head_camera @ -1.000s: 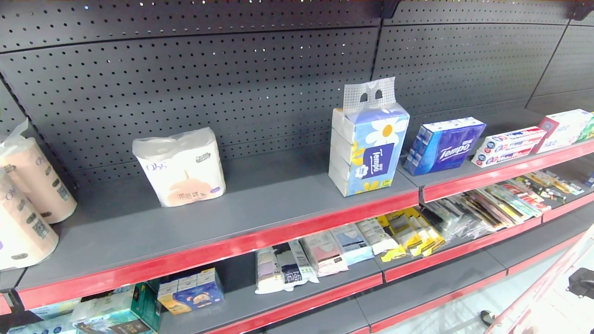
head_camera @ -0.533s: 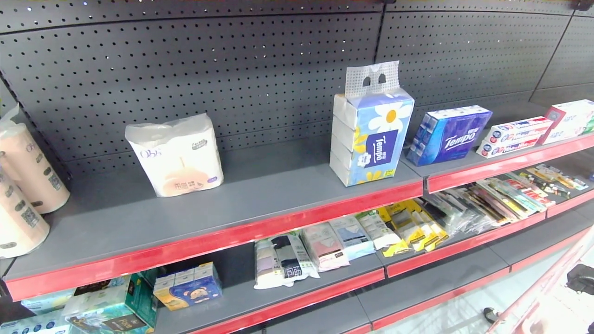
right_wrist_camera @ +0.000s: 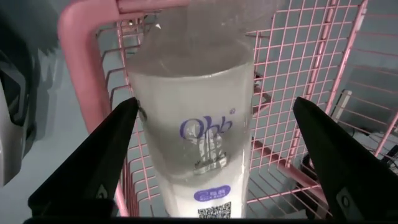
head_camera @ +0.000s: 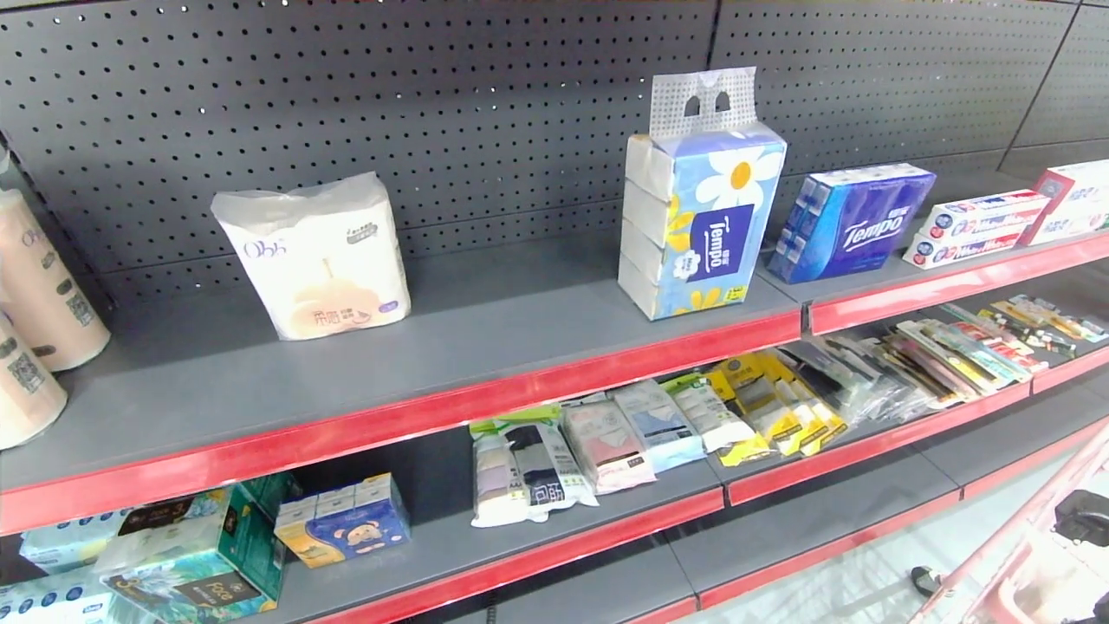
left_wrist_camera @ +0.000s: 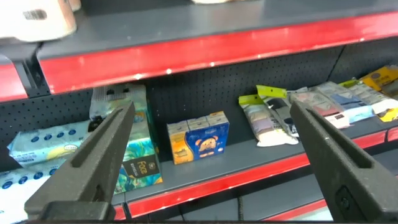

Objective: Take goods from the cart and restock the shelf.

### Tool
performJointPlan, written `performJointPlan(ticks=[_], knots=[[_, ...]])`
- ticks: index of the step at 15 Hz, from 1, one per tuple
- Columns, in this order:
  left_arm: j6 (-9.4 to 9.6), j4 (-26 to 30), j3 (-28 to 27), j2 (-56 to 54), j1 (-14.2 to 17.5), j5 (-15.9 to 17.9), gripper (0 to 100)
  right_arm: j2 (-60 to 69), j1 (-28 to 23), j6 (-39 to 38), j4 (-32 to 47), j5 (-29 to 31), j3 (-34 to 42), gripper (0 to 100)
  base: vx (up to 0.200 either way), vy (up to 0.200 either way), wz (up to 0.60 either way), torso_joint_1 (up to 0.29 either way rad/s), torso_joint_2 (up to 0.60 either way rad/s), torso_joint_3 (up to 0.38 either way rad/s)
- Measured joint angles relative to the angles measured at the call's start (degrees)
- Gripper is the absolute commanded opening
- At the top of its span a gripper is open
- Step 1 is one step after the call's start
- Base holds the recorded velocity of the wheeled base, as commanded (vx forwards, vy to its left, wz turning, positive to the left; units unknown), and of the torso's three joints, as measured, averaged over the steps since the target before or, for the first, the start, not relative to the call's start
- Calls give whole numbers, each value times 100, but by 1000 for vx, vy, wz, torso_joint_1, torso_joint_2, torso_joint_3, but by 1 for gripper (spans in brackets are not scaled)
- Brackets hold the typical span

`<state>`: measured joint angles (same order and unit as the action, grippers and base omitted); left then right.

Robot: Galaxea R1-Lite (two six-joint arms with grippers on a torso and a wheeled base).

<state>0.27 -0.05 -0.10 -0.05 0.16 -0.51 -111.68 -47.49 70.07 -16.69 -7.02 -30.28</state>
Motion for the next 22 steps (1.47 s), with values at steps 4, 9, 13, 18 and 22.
performJointPlan(ticks=[4, 9, 13, 18, 22], knots=[[2, 7, 2, 0, -2, 0, 100, -72, 21, -193, 5, -17, -135, 100, 0, 0, 0, -58, 140, 80], [0, 5, 0, 0, 0, 0, 100, -246, -22, -307, 20, -74, -328, 100, 0, 0, 0, 0, 0, 0], [-2, 5, 0, 0, 0, 0, 100, -491, -66, -461, 27, -538, -336, 100, 0, 0, 0, 0, 0, 0], [-2, 5, 0, 0, 0, 0, 100, -767, -95, -413, 20, -501, -430, 100, 0, 0, 0, 0, 0, 0], [2, 5, 0, 0, 0, 0, 100, -939, -84, -283, 22, -466, -579, 100, 0, 0, 0, 0, 0, 0]])
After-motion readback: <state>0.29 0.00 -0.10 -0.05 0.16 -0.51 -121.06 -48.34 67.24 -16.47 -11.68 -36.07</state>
